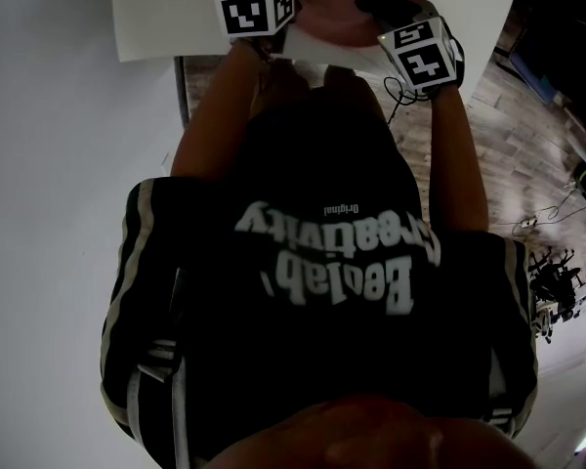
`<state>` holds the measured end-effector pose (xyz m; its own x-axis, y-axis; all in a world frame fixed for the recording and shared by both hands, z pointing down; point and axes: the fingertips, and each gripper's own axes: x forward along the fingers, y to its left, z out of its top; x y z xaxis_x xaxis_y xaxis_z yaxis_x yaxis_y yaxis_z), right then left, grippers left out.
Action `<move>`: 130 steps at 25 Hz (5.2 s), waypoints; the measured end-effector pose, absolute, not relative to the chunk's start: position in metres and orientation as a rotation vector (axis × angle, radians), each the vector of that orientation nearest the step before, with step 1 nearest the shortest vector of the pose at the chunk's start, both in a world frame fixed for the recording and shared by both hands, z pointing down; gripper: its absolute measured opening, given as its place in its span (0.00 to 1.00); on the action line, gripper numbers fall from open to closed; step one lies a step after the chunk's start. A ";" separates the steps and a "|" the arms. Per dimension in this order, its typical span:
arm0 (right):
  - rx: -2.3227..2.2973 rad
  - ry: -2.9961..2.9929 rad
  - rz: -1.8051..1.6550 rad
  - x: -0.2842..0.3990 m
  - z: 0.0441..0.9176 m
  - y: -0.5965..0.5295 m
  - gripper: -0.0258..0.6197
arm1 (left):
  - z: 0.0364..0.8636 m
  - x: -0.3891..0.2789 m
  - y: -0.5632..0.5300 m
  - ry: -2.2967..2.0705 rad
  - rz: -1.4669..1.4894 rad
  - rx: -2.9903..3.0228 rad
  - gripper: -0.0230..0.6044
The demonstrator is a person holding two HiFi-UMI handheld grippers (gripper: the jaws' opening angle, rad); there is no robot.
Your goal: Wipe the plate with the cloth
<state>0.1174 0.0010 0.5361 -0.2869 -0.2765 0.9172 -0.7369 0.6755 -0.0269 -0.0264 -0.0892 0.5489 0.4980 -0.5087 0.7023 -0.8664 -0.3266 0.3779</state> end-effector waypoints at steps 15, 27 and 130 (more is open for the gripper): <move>0.583 -1.919 0.490 0.047 0.541 0.035 0.22 | 0.552 -0.026 -0.089 -1.126 0.606 1.995 0.07; 0.711 -1.960 0.346 0.020 0.542 -0.016 0.23 | 0.548 -0.026 -0.090 -1.121 0.615 2.026 0.07; 0.515 -1.845 0.336 0.020 0.547 0.034 0.24 | 0.550 -0.013 -0.080 -1.105 0.743 2.186 0.10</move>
<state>0.0198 0.0337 0.5470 -0.2700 -0.1822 0.9455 -0.5034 0.8637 0.0227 -0.0126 -0.0804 0.5495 0.5032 -0.5173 0.6922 -0.8364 -0.4930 0.2395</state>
